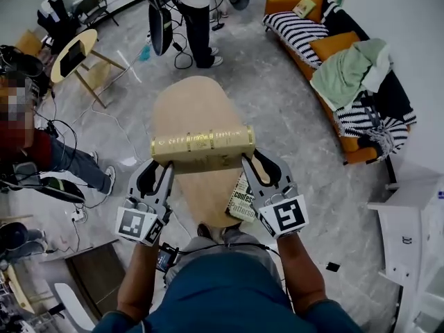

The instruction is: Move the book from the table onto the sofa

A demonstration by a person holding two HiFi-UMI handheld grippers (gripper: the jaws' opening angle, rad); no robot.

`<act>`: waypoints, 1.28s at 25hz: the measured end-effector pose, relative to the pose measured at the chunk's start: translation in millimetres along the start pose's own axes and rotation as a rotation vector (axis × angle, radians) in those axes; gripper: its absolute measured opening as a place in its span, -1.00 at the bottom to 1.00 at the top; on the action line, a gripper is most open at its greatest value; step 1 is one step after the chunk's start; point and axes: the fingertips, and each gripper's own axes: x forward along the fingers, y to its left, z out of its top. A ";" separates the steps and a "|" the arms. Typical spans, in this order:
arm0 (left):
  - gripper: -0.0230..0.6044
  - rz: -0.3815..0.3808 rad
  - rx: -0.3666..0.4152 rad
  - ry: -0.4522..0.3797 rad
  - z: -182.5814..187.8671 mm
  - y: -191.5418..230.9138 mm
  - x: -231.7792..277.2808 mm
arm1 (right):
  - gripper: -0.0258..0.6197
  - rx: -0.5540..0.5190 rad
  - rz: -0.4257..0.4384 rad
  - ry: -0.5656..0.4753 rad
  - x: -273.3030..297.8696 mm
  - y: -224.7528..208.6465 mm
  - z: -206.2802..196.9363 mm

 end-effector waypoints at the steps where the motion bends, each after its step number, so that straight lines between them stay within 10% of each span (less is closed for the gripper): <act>1: -0.53 0.001 0.005 -0.013 6.0 -2.5 -5.4 | -0.63 -0.008 0.000 -0.010 -4.3 3.4 7.1; 15: -0.53 -0.066 0.067 -0.213 76.4 -26.9 -131.8 | -0.63 -0.139 -0.064 -0.120 -84.9 109.4 97.4; 32: -0.53 -0.374 0.073 -0.293 102.8 -106.5 -180.4 | -0.63 -0.197 -0.375 -0.141 -218.8 162.3 132.0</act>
